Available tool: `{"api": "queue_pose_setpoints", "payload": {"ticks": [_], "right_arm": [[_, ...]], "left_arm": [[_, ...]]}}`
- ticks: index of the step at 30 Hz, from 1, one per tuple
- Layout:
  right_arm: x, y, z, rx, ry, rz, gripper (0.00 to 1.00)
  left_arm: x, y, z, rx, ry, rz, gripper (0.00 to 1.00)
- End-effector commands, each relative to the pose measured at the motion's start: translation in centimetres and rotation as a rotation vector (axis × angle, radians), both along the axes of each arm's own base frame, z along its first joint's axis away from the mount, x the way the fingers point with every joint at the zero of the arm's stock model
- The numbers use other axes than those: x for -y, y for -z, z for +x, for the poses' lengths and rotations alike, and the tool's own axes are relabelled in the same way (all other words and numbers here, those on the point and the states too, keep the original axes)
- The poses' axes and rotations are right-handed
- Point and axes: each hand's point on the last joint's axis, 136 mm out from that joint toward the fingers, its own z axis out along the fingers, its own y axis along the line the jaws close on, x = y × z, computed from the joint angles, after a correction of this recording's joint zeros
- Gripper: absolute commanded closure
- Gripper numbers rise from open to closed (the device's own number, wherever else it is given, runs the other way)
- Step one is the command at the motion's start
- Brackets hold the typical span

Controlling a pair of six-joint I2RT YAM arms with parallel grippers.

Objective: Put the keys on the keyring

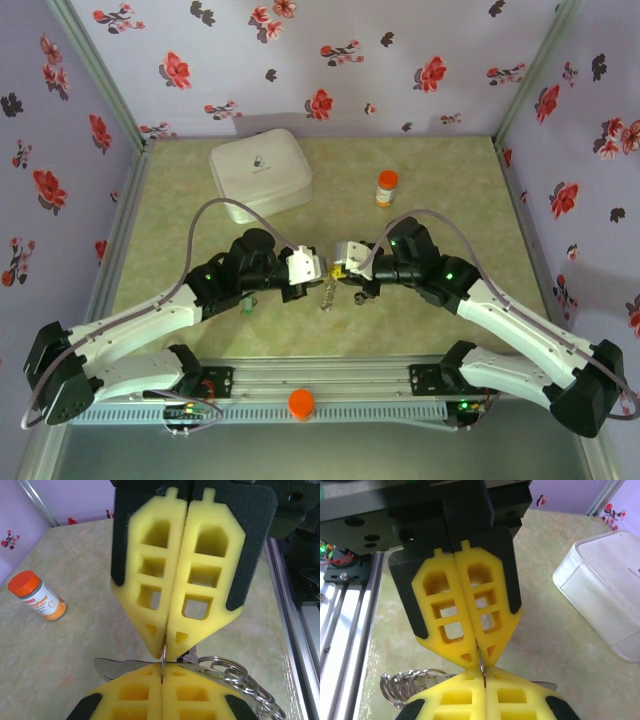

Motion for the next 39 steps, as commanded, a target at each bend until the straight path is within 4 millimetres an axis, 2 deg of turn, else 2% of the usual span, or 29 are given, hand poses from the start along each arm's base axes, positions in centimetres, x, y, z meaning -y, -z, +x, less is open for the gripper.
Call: {"api": "queue_pose_setpoints", "payload": {"ticks": [1, 2, 7, 10, 13, 15, 18, 24, 30, 39], "right_arm": [[-0.3, -0.2, -0.2, 0.013, -0.017, 0.017, 1.0], [-0.2, -0.2, -0.2, 0.018, -0.013, 0.012, 1.0], [-0.1, -0.7, 0.0, 0.045, -0.001, 0.045, 1.0], [-0.4, -1.2, -0.3, 0.02, -0.023, 0.103, 1.0], [-0.4, -2.2, -0.3, -0.007, -0.035, 0.173, 1.0], [-0.2, -3.1, -0.4, -0.025, -0.046, 0.223, 1.0], [-0.2, -4.1, -0.9, -0.056, -0.082, 0.282, 1.0], [-0.5, -4.7, -1.8, -0.115, -0.137, 0.327, 1.0], [-0.9, -5.0, -1.9, -0.14, -0.154, 0.347, 1.0], [-1.5, -4.8, -2.0, -0.163, -0.168, 0.348, 1.0]], "left_arm": [[0.3, -2.3, 0.3, 0.033, -0.021, -0.059, 1.0], [0.2, -2.5, 0.4, 0.032, -0.037, -0.069, 0.97], [-1.1, -2.9, 1.0, -0.031, -0.078, -0.16, 0.66], [-2.6, -2.6, 0.8, -0.136, -0.052, -0.297, 0.57], [-4.5, -3.9, 1.7, -0.254, -0.032, -0.531, 0.57], [-4.8, -4.6, 1.5, -0.275, 0.011, -0.603, 0.58], [-4.3, -4.2, 0.6, -0.281, 0.077, -0.596, 0.57], [-3.4, -4.3, -1.0, -0.259, 0.153, -0.589, 0.56], [-2.8, -4.4, -1.5, -0.252, 0.176, -0.584, 0.57], [-2.2, -4.7, -1.5, -0.26, 0.191, -0.587, 0.65]]}}
